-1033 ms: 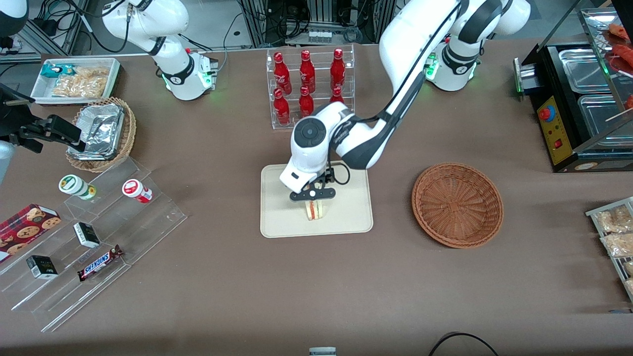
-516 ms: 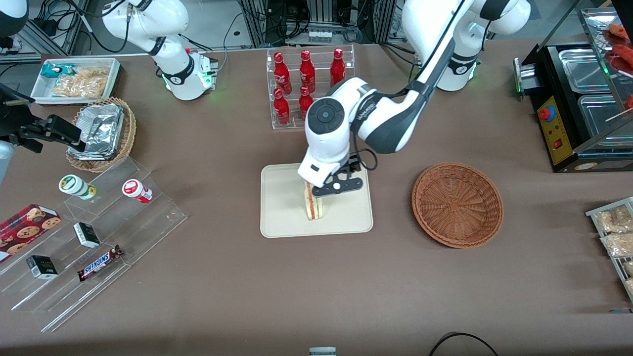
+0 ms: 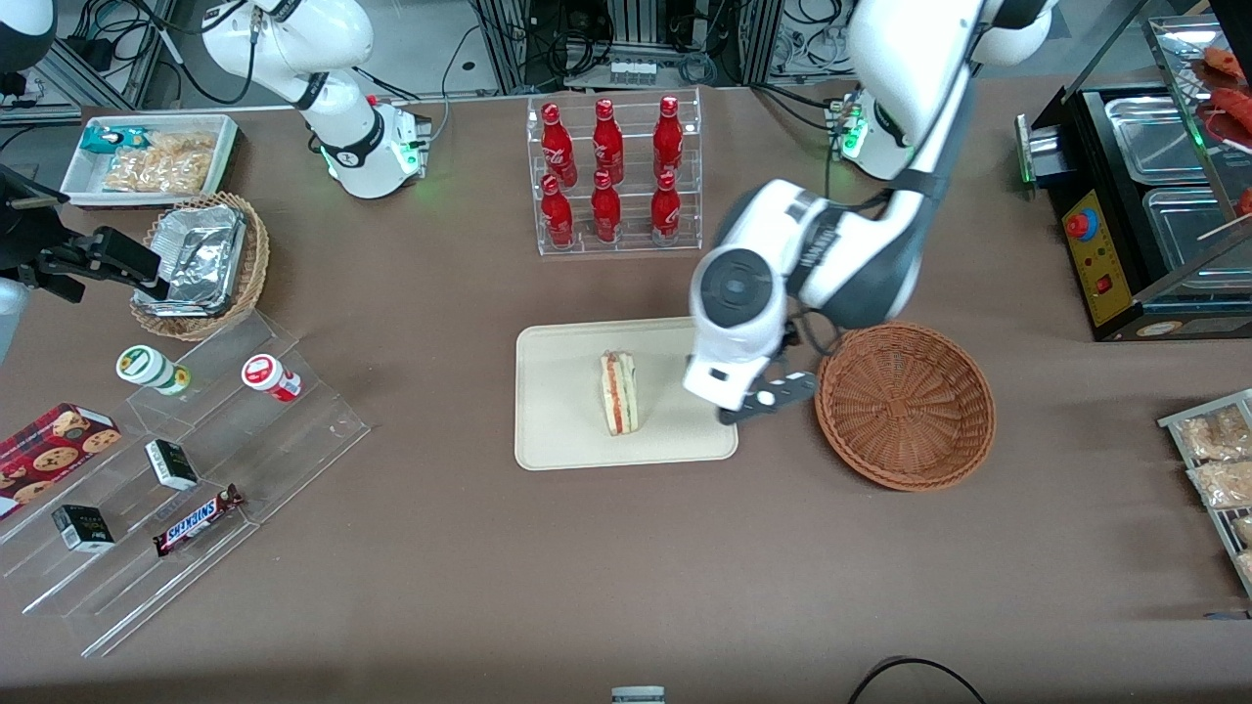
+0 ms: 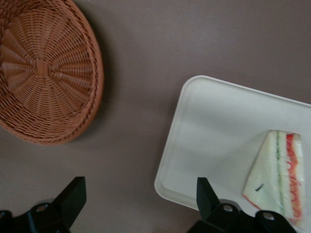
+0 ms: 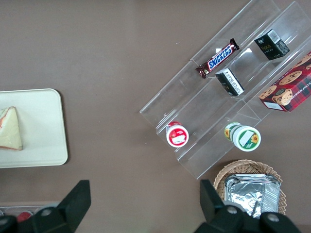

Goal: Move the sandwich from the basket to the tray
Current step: 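Raise the left gripper away from the sandwich toward the basket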

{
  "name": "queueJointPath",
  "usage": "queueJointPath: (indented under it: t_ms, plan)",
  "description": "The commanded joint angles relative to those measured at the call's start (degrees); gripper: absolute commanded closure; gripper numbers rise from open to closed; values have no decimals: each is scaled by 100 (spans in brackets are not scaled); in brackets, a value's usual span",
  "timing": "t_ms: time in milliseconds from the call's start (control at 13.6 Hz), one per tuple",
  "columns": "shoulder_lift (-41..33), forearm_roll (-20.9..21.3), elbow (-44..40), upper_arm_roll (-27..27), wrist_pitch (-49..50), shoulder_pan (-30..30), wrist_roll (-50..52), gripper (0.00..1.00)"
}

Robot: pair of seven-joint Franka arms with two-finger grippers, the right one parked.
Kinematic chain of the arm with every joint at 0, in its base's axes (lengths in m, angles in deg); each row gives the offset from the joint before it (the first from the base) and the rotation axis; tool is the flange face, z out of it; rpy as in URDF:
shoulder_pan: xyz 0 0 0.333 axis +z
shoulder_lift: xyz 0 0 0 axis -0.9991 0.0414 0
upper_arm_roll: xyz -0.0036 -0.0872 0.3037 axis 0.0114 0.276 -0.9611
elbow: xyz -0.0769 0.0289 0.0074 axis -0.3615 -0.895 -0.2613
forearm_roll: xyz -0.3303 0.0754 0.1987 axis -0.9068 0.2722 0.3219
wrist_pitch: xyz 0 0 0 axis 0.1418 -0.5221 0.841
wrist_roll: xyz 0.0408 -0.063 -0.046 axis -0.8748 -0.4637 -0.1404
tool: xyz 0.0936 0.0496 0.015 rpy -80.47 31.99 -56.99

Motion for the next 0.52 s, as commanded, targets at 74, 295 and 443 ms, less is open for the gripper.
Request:
queueJointPath:
  t_ms: [74, 295, 443]
  plan:
    - [-765, 33, 815, 26, -7, 486, -689, 0]
    - [-1204, 24, 1237, 26, 2, 909, -1287, 0]
    - [-1573, -2, 1579, 26, -7, 1277, -1796, 0]
